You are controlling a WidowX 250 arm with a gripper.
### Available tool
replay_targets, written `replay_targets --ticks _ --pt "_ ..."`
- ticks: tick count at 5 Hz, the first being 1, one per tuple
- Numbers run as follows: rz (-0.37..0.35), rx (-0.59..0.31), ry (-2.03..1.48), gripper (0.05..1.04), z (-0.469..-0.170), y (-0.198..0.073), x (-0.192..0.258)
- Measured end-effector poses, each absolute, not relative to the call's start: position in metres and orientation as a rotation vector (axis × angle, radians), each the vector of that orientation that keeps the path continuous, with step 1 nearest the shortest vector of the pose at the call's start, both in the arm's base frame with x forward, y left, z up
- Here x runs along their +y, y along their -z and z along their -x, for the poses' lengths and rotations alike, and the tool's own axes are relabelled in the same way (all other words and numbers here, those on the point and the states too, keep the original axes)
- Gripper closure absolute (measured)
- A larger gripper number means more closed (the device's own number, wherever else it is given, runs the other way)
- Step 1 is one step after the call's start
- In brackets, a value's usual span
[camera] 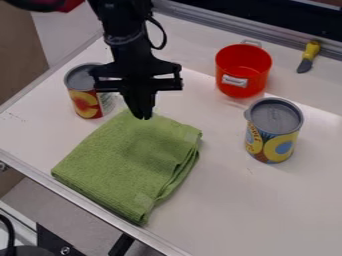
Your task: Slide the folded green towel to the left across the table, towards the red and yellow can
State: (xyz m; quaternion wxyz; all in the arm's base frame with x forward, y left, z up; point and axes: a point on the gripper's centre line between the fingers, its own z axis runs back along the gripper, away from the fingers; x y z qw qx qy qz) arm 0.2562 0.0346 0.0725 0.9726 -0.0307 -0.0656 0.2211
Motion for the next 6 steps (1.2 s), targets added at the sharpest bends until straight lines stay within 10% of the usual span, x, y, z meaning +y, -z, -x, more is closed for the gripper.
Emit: replay_targets --ticks 3,6 --pt "0.036 -0.195 -0.635 1.013 -0.324 -0.069 0.051" --pt "0.018 -0.167 -0.672 0.333 -0.349 -0.064 0.054"
